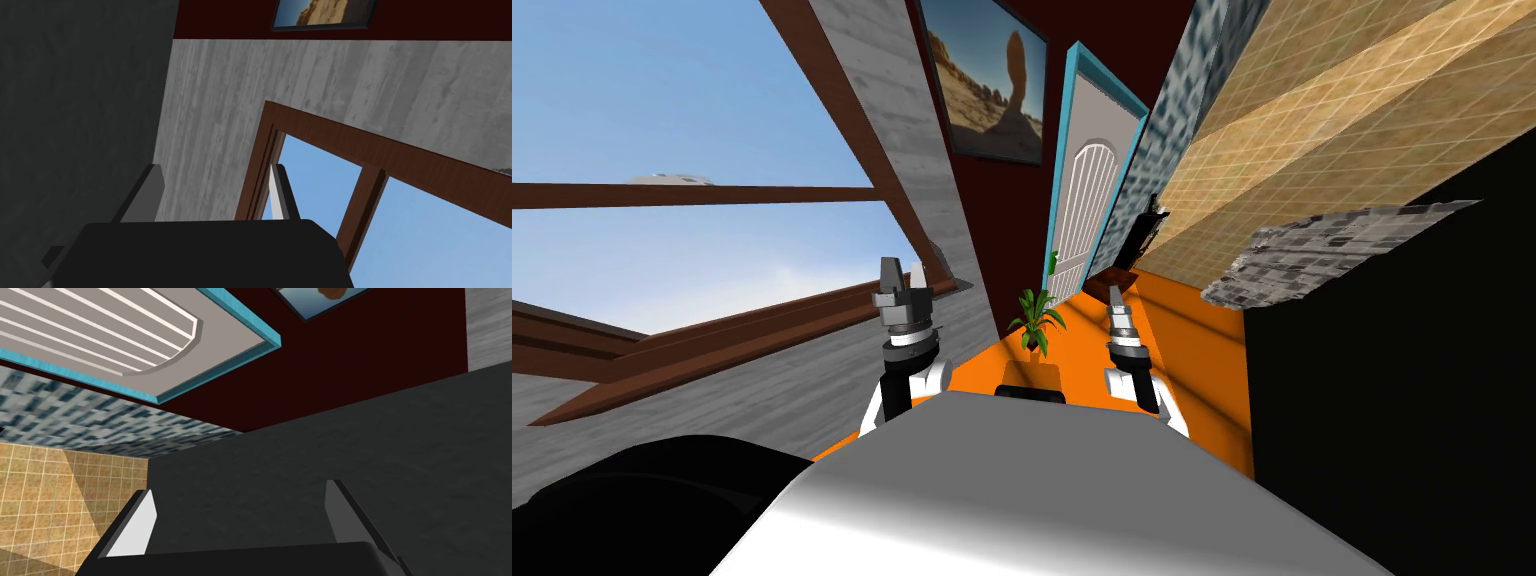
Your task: Pull the door open
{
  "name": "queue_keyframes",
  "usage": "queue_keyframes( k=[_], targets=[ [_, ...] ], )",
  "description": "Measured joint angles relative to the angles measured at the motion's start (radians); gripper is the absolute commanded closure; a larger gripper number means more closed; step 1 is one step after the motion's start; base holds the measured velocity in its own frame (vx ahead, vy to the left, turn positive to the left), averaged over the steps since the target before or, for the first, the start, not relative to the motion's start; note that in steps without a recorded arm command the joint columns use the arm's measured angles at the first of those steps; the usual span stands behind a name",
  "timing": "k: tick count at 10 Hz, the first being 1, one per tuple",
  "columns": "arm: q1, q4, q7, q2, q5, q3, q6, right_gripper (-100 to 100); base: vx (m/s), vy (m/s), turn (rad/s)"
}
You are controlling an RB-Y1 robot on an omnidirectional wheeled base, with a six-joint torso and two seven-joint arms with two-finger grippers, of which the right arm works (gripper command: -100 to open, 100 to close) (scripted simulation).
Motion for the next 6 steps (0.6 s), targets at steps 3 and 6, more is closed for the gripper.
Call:
queue_keyframes(
  k=[3, 6],
  targets=[
    [-0.031, 0.052, 0.038, -0.004, 0.024, -0.014, 0.004, -100, 0.047, -0.108, 0.128],
    [-0.069, 0.107, 0.077, -0.009, 0.048, -0.031, 0.014, -100, 0.054, -0.107, 0.120]
  ],
)
